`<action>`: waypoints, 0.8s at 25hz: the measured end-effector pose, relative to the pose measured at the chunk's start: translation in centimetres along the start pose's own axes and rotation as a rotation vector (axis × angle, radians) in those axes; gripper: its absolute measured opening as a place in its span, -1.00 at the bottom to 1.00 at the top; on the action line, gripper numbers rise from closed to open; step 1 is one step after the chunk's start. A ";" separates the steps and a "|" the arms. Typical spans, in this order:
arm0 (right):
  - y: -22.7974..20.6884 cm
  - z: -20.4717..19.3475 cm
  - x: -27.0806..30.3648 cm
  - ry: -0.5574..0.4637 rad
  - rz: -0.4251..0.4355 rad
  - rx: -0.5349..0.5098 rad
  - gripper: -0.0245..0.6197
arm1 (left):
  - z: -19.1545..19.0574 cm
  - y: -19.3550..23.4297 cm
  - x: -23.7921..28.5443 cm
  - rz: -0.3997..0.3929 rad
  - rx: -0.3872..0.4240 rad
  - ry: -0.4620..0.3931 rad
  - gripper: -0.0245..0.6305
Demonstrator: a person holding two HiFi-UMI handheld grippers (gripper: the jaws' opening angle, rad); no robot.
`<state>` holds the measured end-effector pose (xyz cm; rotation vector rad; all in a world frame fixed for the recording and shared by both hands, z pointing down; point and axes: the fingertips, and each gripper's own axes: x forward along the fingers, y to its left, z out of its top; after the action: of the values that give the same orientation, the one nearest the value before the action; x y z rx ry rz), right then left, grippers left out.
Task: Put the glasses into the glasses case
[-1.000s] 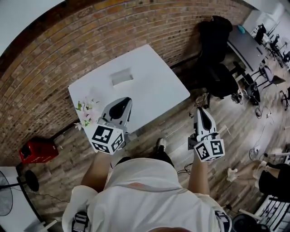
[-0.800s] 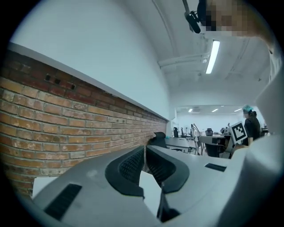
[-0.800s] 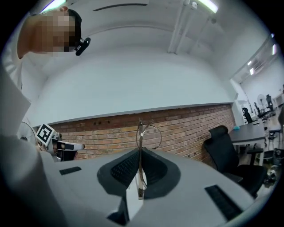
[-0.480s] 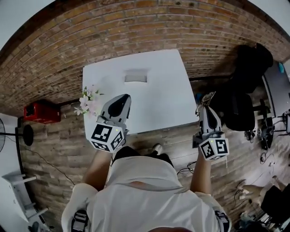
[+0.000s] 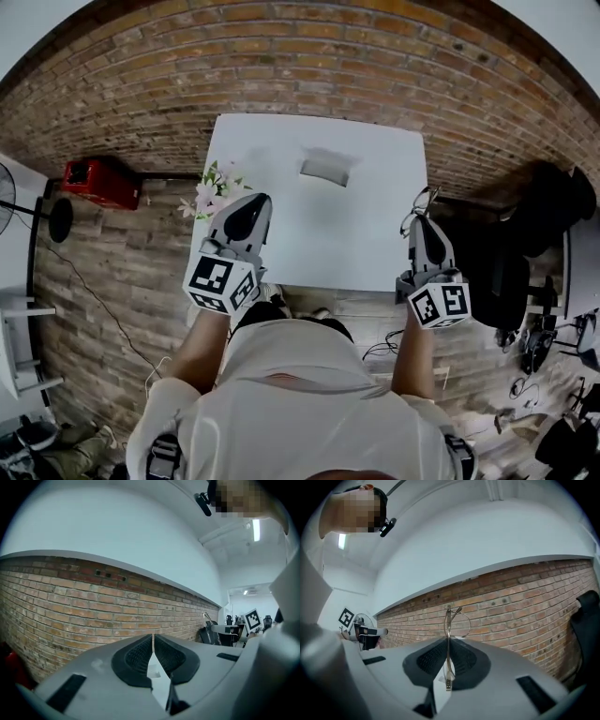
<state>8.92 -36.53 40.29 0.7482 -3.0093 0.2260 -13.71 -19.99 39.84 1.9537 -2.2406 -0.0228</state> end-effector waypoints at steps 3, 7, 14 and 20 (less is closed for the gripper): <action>2.2 0.5 3.1 0.029 0.025 -0.040 -0.72 | 0.4 3.1 0.1 0.007 -0.015 -0.022 -0.85; 4.3 0.8 7.1 0.047 0.054 -0.087 -0.72 | -0.1 6.1 0.6 0.004 -0.017 -0.020 -0.85; 4.9 -2.2 12.2 0.166 0.130 -0.187 -0.72 | -1.5 8.8 0.7 0.060 -0.056 0.000 -0.85; 3.3 -6.2 17.3 0.329 0.232 -0.359 -0.72 | -2.1 8.3 2.1 0.102 -0.079 0.018 -0.85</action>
<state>-7.89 -40.73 47.16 0.2954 -2.7026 -0.1693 -21.85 -20.64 43.20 1.7911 -2.2879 -0.0793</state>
